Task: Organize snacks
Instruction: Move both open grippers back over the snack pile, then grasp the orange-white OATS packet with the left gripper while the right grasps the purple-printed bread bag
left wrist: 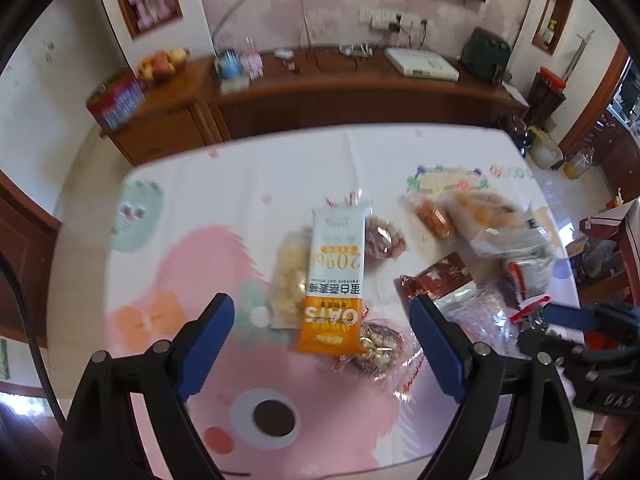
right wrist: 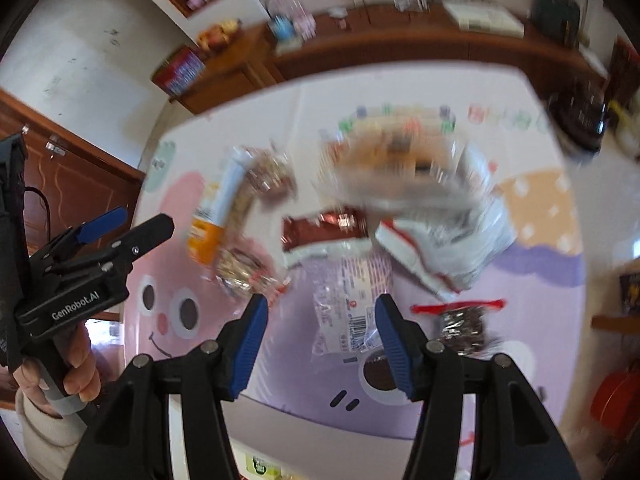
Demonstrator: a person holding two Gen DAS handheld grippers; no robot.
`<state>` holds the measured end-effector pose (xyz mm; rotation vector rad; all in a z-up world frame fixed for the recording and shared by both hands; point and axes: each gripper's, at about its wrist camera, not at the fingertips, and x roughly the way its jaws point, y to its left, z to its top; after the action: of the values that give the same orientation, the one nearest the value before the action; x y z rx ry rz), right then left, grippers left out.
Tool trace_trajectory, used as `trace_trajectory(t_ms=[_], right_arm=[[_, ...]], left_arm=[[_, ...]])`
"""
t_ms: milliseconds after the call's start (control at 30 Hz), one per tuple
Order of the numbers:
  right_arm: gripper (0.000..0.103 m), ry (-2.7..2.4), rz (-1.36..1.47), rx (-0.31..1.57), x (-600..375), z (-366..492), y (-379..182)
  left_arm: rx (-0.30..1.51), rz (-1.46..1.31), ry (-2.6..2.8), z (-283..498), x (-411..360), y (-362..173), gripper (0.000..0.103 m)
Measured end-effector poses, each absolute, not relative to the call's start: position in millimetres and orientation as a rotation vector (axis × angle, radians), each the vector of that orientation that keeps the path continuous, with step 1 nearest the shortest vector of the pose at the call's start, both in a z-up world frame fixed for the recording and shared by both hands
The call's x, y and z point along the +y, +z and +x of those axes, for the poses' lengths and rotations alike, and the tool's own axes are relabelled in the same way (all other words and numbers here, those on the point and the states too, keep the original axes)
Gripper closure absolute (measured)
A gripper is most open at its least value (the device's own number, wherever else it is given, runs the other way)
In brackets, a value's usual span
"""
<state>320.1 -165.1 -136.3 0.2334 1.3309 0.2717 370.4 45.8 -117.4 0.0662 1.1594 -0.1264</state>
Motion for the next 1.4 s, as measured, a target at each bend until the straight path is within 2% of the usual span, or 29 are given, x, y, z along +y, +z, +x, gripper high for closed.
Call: trace_trajectory(t_ms=[133, 300, 600, 667, 800, 933, 1167, 1400], right_arm=[[0.047, 0.249, 0.213, 1.397, -160.9, 326.6, -166.8], [0.046, 0.236, 0.147, 1.396, -150.3, 328.5, -172.5], [0.042, 0.186, 0.036, 1.431, -140.8, 329.5, -185.5], [0.042, 0.181, 0.026, 1.441, -139.0, 330.0, -189.8], [0.042, 0.182, 0.024, 1.445, -135.8, 331.4, -196.4], [0.052, 0.203, 0.042, 1.432, -138.2, 327.5, -192.8], [0.053, 0.211, 0.029, 1.388, -141.6, 311.2, -169.8], [0.054, 0.244, 0.078, 1.263, -144.6, 280.0, -104.4]], left_arm=[[1.206, 0.063, -0.125, 381.7, 39.1, -150.7, 0.017], [1.241, 0.048, -0.103, 396.1, 36.1, -174.3, 0.02], [1.292, 0.035, -0.063, 405.2, 41.1, -198.9, 0.047], [1.284, 0.053, -0.051, 404.0, 41.4, -199.0, 0.061], [1.269, 0.028, -0.042, 400.6, 46.1, -196.0, 0.064], [1.242, -0.002, -0.038, 393.6, 53.1, -185.9, 0.065], [1.198, -0.009, -0.068, 375.0, 58.2, -155.1, 0.065], [1.108, -0.011, -0.084, 333.3, 58.4, -98.3, 0.066]])
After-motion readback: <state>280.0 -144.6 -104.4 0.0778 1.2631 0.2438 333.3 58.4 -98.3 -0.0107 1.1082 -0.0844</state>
